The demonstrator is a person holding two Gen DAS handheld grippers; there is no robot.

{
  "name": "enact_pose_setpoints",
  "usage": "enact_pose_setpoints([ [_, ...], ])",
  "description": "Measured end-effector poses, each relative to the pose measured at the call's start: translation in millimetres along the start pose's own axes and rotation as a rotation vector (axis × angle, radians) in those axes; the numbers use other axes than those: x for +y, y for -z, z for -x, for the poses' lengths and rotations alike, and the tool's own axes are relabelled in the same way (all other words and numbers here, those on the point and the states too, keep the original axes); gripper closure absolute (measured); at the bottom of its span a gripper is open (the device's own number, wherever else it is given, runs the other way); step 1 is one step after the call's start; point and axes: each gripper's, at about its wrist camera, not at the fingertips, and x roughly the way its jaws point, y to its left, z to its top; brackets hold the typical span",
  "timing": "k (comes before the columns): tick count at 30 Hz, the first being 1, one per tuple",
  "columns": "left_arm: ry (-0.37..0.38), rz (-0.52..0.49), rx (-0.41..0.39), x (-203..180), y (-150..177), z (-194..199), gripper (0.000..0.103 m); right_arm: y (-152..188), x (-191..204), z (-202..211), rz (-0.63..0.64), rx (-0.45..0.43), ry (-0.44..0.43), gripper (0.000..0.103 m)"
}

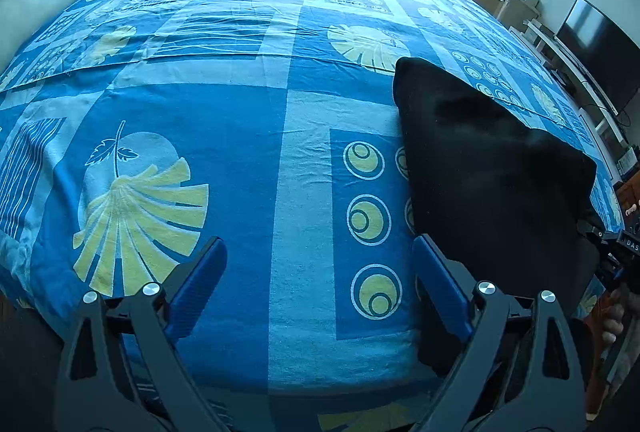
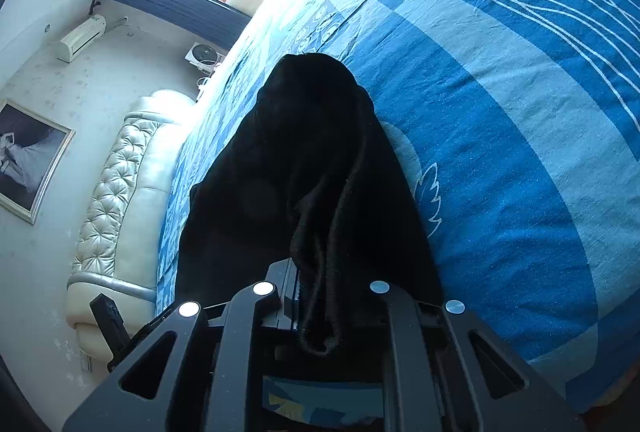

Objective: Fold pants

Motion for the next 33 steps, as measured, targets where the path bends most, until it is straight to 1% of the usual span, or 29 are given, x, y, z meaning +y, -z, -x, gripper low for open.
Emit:
enact_pose_setpoints([
  [6,-0.006,-0.02,-0.014,-6.8,3.9,4.4,0.009,-0.7,-3.4,-0.7,-0.022,-0.005,-0.025,0.09],
  [11,-0.006,-0.025,-0.01,-9.4,7.0,4.6,0.009,-0.6,0.5,-2.6,-0.021,-0.01,-0.02,0.09],
  [33,-0.008,-0.022,-0.005,-7.8,8.8,4.7,0.009,-0.7,-5.0,0.8,-0.028,-0.008,-0.027,0.09],
])
